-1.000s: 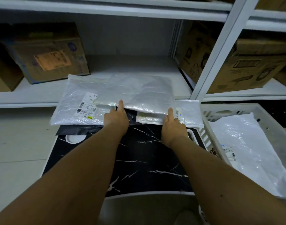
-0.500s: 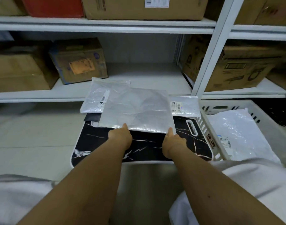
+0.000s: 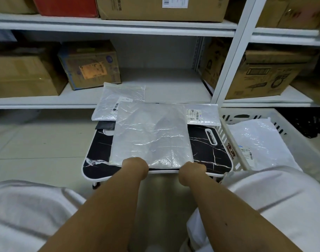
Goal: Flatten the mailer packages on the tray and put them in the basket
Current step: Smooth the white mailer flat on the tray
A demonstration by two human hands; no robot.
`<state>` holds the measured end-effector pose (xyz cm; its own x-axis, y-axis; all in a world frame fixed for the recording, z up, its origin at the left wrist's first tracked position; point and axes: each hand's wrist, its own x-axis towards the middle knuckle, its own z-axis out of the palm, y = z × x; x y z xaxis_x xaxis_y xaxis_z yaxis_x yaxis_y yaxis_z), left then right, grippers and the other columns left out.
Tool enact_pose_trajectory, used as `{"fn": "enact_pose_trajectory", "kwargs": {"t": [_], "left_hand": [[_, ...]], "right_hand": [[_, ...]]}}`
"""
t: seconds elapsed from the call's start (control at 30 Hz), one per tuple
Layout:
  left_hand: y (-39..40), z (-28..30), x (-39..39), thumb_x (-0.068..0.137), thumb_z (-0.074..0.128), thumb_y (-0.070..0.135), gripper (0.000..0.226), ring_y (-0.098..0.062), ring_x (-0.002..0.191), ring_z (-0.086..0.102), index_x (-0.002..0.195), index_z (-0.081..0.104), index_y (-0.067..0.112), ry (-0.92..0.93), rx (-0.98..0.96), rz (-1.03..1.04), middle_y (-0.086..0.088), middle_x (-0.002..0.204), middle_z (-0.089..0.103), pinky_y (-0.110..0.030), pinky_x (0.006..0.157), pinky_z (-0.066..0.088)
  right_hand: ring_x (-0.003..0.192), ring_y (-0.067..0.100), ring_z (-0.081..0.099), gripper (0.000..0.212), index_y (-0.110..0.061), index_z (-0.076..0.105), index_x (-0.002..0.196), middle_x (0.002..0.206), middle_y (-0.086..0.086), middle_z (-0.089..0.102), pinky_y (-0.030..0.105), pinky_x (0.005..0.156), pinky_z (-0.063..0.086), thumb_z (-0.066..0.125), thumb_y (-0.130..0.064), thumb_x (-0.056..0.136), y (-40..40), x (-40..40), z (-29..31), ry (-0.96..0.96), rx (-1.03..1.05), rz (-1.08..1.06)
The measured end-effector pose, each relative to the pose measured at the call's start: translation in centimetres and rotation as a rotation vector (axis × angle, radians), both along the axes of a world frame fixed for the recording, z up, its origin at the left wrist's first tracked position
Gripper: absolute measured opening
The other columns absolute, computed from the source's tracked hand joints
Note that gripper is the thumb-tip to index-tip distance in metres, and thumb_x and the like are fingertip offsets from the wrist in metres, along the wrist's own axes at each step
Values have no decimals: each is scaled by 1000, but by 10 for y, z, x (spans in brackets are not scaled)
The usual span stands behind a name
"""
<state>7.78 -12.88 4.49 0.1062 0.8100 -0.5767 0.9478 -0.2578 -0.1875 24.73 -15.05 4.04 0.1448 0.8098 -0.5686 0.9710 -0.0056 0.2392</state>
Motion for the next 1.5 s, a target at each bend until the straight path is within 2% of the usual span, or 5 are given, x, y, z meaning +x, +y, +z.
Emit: {"fn": "enact_pose_trajectory", "kwargs": {"t": [0.23,0.77,1.03,1.23,1.5], "left_hand": [[11,-14,1,91,46,15,33,-24,115,46,123,54,13,-120,303,12,-7,124,49,-32,89,40],[51,-80,23,96,10,58,68,-42,141,-24,147,-25,28,-232,380,135,-9,154,-31,-67,110,-1],[51,-89,21,96,4,58,64,-40,142,-22,148,-20,30,-246,325,137,-8,157,-23,-67,109,-1],[59,-80,21,97,12,57,66,-38,140,18,152,-1,23,-215,399,119,-9,157,16,-60,108,15],[96,-76,15,97,23,55,46,-39,144,2,134,39,32,-240,467,40,-13,156,11,-63,111,6]], "right_hand": [[111,25,56,32,-14,55,122,120,5,60,36,92,40,43,-15,92,21,-12,-2,118,439,-12],[144,37,-24,62,-31,-23,149,158,6,-27,65,112,-3,5,-55,99,63,-20,-79,200,449,73],[147,35,-11,60,-34,-12,152,161,3,-15,63,114,4,8,-55,99,63,-17,-89,320,374,27],[119,26,45,42,-28,50,127,131,1,51,48,98,31,26,-45,98,83,-22,-74,320,611,110],[146,30,13,46,-18,49,134,151,7,31,58,114,15,32,-36,95,118,-25,-85,374,507,172]]}}
